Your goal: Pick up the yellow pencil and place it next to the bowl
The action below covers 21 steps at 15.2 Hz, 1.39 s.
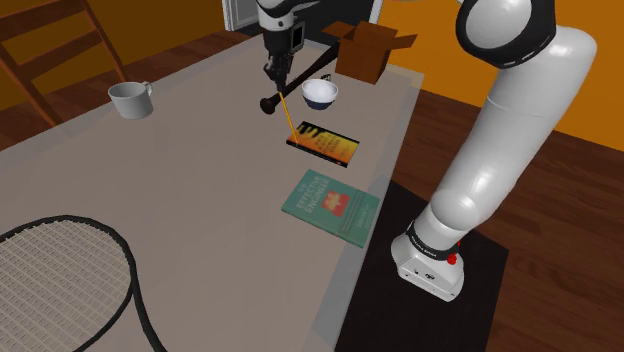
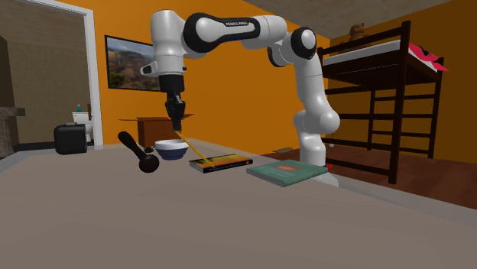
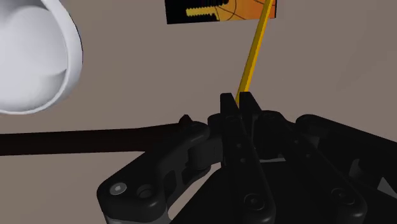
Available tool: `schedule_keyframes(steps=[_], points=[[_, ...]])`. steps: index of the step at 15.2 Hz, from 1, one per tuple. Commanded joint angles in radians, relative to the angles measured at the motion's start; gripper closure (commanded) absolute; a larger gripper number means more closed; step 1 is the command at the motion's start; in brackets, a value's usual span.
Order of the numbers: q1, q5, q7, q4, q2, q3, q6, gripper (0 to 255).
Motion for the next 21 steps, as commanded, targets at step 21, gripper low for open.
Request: schedule_keyframes(steps=[21], points=[[-0.081, -0.024, -0.123, -0.060, 0.104, -0.063, 0.171, 255]])
